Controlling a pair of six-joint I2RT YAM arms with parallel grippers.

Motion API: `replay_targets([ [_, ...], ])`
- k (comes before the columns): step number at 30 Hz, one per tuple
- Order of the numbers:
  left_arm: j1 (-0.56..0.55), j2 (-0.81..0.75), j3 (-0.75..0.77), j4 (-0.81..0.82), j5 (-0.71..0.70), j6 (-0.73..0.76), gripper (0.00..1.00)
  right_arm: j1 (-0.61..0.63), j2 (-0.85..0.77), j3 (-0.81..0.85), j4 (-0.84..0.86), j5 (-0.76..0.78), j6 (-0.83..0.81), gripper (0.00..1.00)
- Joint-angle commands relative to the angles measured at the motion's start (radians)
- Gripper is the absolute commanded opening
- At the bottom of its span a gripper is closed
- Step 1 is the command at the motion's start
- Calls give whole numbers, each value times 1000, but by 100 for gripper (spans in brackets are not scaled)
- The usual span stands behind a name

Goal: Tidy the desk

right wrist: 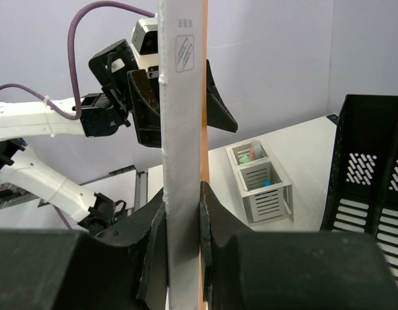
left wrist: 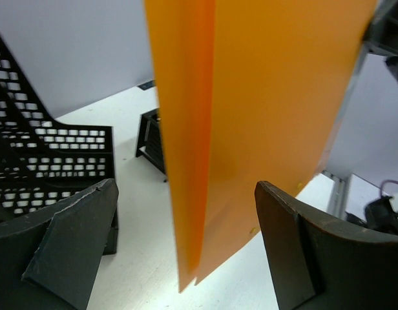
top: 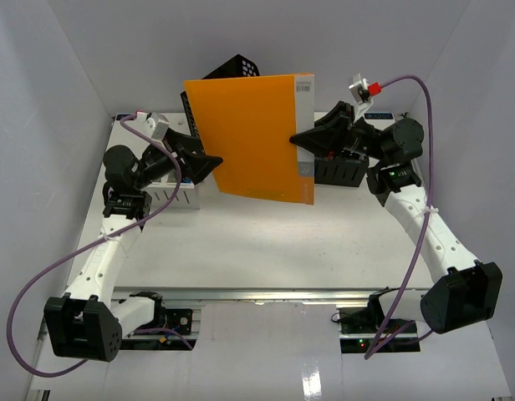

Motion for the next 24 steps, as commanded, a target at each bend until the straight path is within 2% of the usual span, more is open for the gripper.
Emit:
replay_targets([
  [1,-3,29,38,81,139,-52,98,-3,-43,-11,111,-11,56,8],
  [5,-3,37,38,140,201,-77,97,-4,-45,-18,116,-12,57,8],
  [7,-3,45,36,211,262,-114,90,-4,-41,-25,116,-11,53,8],
  [9,-3,57,40,252,309,-153,78,-3,-36,-35,127,-11,51,8],
  [14,-3,85,59,279,379,-197,40,-4,-24,-52,127,-40,12,8],
  [17,-3,90,60,297,398,-215,22,-4,-21,-58,100,-59,-47,9],
  [19,-3,91,60,302,409,-222,13,-3,-18,-64,90,-78,-86,12],
  [24,-3,87,64,263,438,-202,0,-4,-15,-62,43,-151,-193,27],
])
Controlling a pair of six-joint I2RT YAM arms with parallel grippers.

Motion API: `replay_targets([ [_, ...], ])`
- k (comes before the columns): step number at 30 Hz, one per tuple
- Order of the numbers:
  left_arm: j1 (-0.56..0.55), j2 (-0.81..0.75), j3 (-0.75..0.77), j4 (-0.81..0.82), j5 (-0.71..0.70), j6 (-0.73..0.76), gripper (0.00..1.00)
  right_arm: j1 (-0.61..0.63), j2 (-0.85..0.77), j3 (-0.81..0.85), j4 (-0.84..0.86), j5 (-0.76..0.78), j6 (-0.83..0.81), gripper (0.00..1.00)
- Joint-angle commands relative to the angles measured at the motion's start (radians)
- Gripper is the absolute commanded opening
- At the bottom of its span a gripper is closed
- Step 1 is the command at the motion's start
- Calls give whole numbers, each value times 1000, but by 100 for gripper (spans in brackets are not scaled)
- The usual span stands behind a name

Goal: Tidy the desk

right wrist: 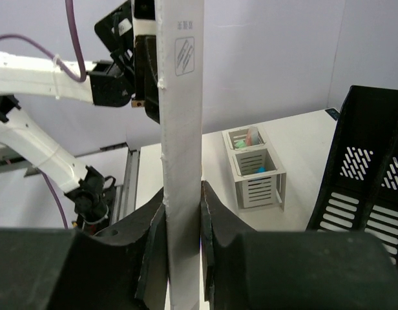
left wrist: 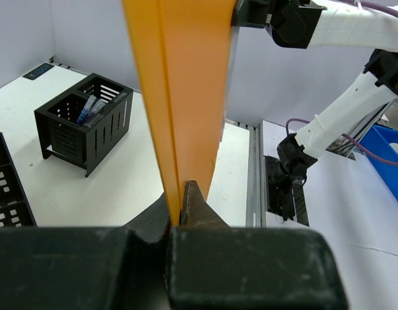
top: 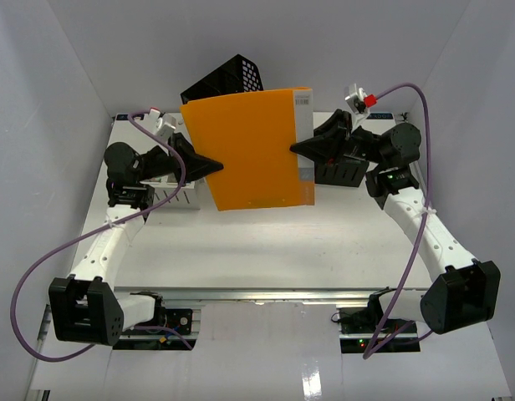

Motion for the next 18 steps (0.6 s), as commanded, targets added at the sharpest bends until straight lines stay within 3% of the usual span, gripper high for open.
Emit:
replay_targets([
  [1,-4,-18,40,-5,57,24,0,2,-8,2,1,-108,-135,34],
  [3,-4,-24,44,-35,78,49,0,1,-4,9,0,-168,-159,43],
  [7,-4,-37,67,-185,86,157,0,1,22,34,-27,-274,-199,52],
  [15,-4,-49,87,-334,62,273,0,-1,32,35,-81,-357,-283,52],
  [18,-4,-46,85,-348,61,284,0,-3,35,87,-255,-341,-444,50],
])
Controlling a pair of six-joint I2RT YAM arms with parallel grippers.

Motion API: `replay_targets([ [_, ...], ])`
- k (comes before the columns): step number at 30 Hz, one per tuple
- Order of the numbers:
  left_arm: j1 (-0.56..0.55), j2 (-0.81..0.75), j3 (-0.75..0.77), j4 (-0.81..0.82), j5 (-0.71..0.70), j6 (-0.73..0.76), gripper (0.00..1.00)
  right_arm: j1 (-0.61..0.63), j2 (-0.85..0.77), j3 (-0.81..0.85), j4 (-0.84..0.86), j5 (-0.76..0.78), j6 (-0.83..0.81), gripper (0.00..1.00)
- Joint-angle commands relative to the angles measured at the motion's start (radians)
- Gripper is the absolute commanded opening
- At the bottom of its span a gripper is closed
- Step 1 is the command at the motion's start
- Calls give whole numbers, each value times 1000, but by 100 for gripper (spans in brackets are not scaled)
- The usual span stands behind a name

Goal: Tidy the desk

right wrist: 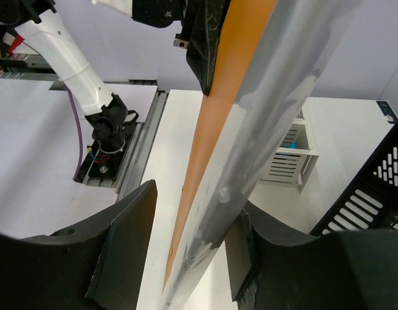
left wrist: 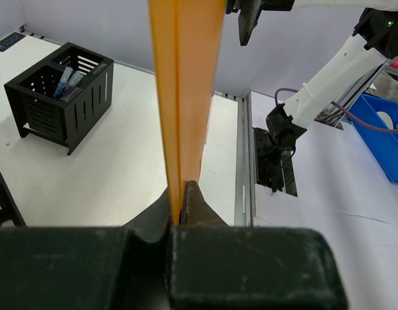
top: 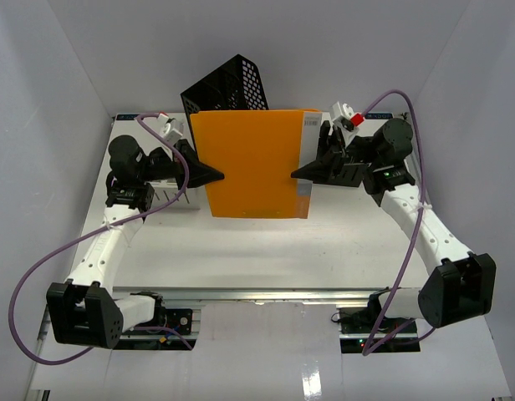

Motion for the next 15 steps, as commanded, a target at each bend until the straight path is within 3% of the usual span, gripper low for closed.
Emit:
replay_targets([
  [1,-1,-27,46,-54,-21,70,0,-2,-2,104,-243,-24,-260,50],
  [4,-1,-22,50,-64,-24,76,0,-3,5,171,-464,24,-402,50],
  [15,-13,-15,76,-162,-70,158,0,0,47,261,-673,109,-533,39],
])
